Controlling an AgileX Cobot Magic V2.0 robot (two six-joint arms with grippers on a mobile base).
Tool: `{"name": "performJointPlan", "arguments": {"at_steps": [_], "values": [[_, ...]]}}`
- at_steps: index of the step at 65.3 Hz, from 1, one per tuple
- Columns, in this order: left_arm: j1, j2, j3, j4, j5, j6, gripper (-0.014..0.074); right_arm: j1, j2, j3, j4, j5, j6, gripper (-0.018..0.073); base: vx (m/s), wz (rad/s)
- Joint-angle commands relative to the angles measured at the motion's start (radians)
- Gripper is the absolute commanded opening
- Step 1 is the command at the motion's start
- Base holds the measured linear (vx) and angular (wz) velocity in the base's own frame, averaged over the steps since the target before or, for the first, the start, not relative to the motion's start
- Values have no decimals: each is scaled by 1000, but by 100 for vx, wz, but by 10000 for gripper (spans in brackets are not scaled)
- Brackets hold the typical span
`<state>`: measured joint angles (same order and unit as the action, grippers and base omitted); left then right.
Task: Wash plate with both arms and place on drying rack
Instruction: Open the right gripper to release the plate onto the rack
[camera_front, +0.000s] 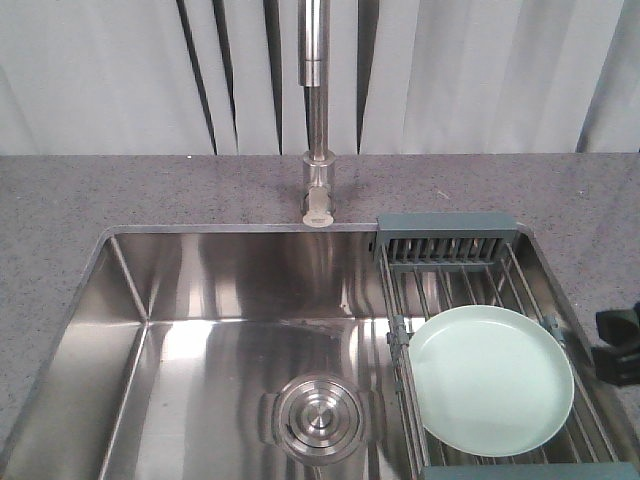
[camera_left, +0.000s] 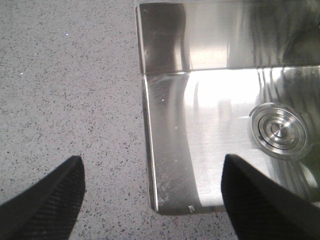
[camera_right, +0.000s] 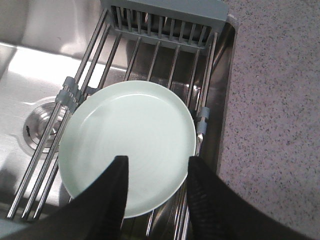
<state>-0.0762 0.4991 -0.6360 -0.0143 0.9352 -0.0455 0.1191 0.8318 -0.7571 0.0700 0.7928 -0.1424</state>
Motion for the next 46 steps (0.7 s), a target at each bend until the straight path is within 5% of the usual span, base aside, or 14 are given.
{"name": "performJointPlan", "arguments": {"at_steps": [1, 46], "values": [[4, 8, -24, -3, -55, -6, 534, -5, -92, 27, -6, -63, 5, 291, 0, 0], [4, 8, -24, -3, -55, -6, 534, -4, -277, 139, -8, -43, 34, 291, 0, 0]]}}
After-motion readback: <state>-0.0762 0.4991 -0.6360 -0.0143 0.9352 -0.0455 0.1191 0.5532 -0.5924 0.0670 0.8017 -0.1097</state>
